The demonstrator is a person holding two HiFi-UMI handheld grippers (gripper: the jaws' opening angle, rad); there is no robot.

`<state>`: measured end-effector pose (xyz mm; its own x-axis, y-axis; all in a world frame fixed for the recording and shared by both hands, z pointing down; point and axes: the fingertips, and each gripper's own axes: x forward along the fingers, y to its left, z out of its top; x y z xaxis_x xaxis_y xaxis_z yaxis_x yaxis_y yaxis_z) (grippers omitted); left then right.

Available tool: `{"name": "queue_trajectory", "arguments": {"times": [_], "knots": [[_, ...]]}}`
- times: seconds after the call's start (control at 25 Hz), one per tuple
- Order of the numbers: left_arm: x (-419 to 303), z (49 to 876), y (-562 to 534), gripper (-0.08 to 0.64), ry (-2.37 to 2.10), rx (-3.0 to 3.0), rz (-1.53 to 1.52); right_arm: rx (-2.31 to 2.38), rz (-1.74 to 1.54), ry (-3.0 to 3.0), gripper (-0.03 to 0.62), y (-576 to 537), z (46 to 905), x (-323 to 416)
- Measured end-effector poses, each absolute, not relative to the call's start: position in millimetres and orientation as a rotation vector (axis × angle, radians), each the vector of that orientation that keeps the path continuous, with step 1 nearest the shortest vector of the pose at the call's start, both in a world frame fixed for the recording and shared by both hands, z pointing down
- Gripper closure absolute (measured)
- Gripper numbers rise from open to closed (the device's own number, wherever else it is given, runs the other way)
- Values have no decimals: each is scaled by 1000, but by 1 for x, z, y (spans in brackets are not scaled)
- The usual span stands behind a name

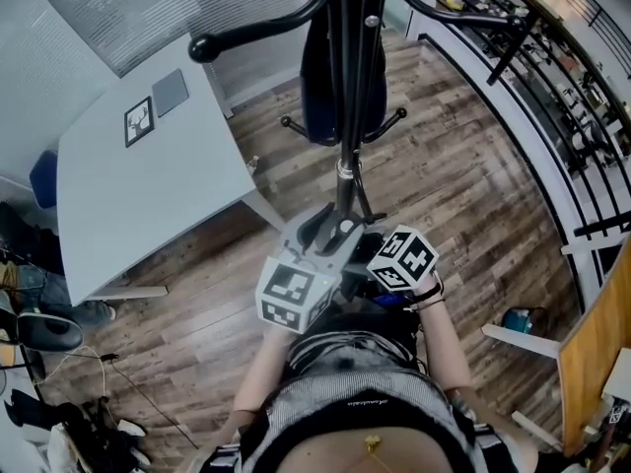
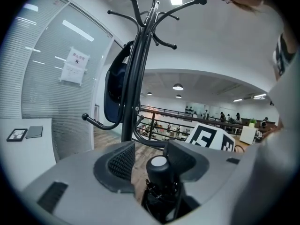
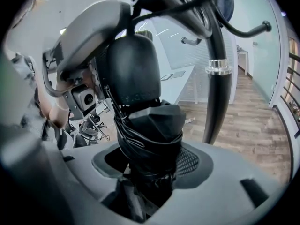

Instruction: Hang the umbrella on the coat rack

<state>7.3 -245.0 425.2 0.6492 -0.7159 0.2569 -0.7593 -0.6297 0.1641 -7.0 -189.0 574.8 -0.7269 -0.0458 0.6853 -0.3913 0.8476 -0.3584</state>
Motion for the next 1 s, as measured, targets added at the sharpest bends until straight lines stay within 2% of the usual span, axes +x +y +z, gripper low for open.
{"name": "queue_trajectory", "arguments": {"times": [1.0], "knots": [[-20,450,-230,362,-1232,2480,216,537,749,-2284,327,-237,602,2]]}}
